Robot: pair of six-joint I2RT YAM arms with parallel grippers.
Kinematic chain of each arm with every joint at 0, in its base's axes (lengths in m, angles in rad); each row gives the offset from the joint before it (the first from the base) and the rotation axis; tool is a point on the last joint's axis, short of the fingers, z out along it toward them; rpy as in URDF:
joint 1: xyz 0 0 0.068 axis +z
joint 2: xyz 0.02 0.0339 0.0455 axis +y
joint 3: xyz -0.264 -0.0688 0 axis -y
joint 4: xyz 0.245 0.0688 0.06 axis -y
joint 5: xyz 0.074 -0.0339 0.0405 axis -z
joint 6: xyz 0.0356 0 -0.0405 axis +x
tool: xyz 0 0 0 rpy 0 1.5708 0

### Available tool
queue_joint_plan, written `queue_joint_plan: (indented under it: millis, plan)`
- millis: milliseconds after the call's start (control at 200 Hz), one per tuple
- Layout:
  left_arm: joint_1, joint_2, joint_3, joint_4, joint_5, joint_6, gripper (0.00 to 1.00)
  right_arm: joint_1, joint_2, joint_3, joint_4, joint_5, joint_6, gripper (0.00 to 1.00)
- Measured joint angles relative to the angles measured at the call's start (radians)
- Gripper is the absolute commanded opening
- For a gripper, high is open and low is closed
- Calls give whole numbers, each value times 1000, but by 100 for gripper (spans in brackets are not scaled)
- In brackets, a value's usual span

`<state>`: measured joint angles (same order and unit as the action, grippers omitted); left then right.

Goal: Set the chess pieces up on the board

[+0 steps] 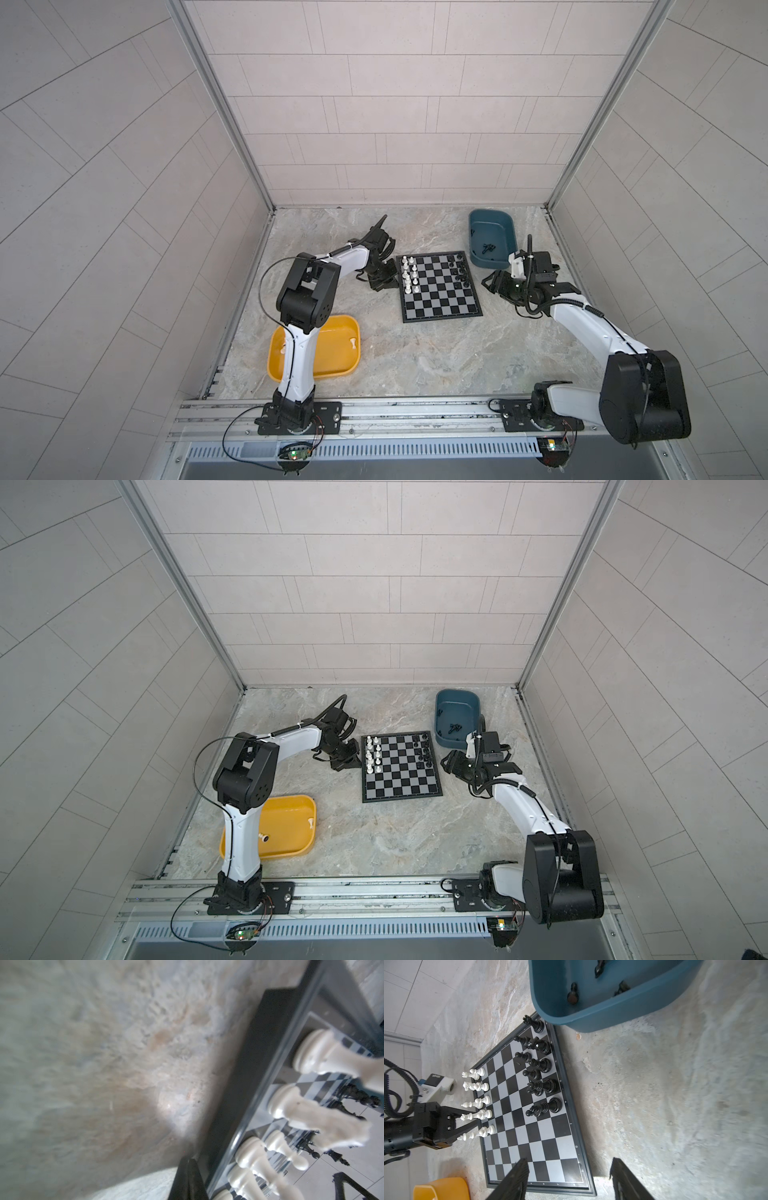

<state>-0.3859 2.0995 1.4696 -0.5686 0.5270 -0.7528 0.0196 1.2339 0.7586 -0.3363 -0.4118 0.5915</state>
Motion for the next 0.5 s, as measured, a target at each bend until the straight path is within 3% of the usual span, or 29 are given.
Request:
queue_joint_plan:
  millis: [100, 210, 300, 375, 415, 500]
  plan:
    - [7, -66, 34, -96, -108, 52, 11, 7, -51, 39, -60, 60, -24, 79]
    - [29, -290, -38, -187, -226, 90, 41, 20, -106, 76, -91, 104, -42, 86]
    - [63, -537, -123, -264, -299, 78, 75, 37, -128, 106, -120, 117, -64, 92]
    - [93, -715, -195, -323, -351, 43, 94, 69, -138, 117, -140, 128, -76, 99]
    - [109, -790, -242, -351, -372, 5, 100, 98, -145, 116, -150, 137, -88, 99]
    - [136, -906, -357, -396, -397, -74, 100, 164, -159, 105, -148, 142, -95, 100]
